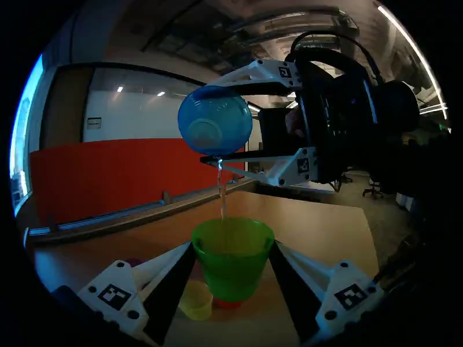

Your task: Pour water

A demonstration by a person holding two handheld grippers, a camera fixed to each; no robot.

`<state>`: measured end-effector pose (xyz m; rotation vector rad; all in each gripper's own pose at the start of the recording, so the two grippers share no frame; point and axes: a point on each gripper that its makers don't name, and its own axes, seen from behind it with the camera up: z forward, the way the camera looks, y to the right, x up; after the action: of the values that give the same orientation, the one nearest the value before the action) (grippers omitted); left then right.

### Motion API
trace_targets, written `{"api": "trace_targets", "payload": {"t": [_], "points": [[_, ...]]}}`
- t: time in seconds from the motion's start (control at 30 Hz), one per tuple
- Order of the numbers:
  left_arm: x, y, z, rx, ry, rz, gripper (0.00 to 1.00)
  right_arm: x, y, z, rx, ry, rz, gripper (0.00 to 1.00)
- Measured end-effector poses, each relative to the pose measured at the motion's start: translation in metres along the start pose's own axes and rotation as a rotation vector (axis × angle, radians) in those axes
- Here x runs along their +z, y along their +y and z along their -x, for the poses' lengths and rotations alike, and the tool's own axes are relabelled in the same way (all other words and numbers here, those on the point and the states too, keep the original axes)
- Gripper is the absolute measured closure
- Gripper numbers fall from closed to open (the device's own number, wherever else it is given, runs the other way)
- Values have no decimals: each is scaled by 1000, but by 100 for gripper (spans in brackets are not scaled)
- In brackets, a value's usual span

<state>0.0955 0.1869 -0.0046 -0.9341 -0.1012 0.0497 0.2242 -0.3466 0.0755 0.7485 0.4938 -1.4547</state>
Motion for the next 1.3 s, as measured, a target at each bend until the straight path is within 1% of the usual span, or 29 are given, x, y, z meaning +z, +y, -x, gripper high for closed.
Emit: {"api": "trace_targets", "payload": {"t": [0.2, 0.53, 1.3], "points": [[0, 2, 0, 2, -1, 3, 14, 1, -1, -1, -14, 0, -1, 11], [0, 1, 0, 2, -1, 1, 14, 1, 2, -1, -41, 3, 6, 11], [2, 2, 1, 1, -3, 4, 14, 2, 0, -3, -132, 13, 8, 11]]}}
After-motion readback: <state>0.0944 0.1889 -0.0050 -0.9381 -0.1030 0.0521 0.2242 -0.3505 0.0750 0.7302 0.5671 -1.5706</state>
